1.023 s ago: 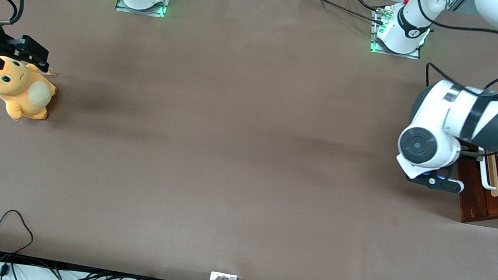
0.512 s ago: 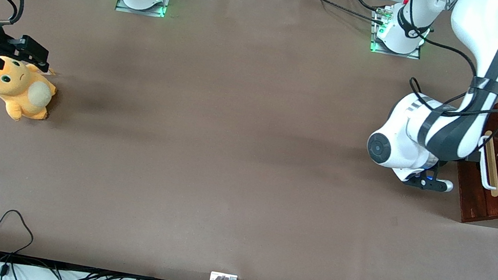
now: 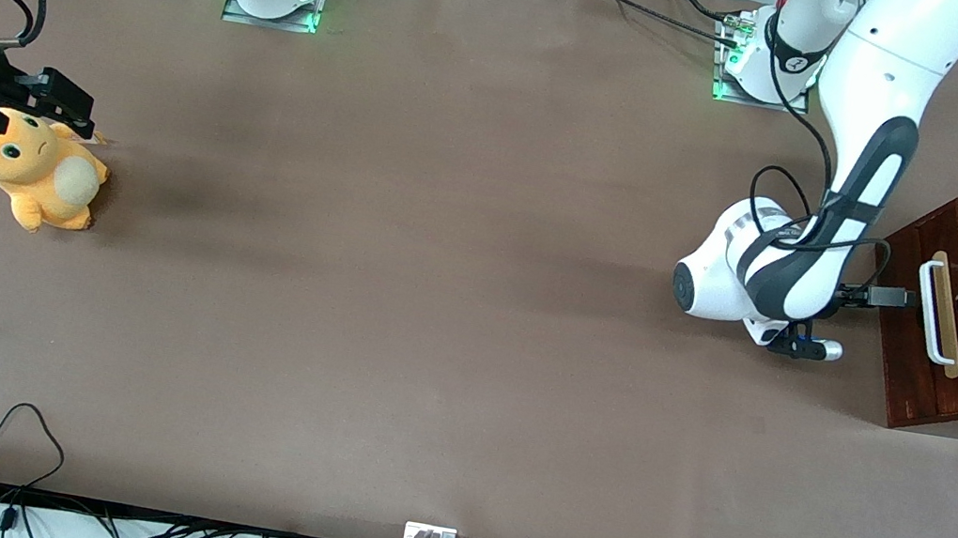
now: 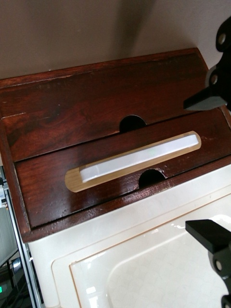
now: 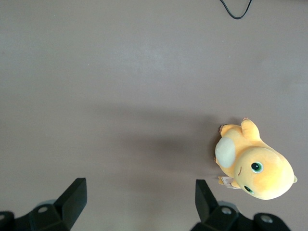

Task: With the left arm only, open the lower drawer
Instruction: 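Move the open left gripper down to the lower drawer's white handle, then close the left gripper around the white drawer handle, then pull the gripped handle away from the cabinet, sliding the drawer out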

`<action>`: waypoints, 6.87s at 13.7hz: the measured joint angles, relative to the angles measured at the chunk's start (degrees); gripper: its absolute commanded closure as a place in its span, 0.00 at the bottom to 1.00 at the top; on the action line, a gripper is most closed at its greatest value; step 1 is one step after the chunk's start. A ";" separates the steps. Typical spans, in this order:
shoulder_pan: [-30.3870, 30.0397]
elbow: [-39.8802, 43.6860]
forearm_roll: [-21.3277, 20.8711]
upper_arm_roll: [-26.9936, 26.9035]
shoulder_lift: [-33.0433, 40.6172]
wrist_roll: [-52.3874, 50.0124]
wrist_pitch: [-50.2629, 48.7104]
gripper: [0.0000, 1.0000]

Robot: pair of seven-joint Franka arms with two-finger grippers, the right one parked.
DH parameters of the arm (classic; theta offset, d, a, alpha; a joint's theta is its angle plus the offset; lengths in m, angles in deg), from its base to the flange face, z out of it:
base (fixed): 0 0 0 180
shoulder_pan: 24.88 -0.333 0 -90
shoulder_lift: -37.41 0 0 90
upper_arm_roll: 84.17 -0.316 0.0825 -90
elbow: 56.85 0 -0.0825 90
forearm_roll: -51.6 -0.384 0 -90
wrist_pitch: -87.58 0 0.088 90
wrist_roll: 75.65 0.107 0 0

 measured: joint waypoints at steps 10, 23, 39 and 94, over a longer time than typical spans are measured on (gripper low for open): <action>-0.01 -0.26 -3.91 -0.13 -5.44 -5.69 -4.80 0.00; -4.08 -0.29 -7.17 -0.50 -7.72 -7.58 -3.16 0.00; -7.21 -0.27 -9.41 -0.59 -7.72 -7.52 -2.92 0.05; -8.26 -0.20 -9.53 -0.37 -7.58 -9.95 -3.74 0.79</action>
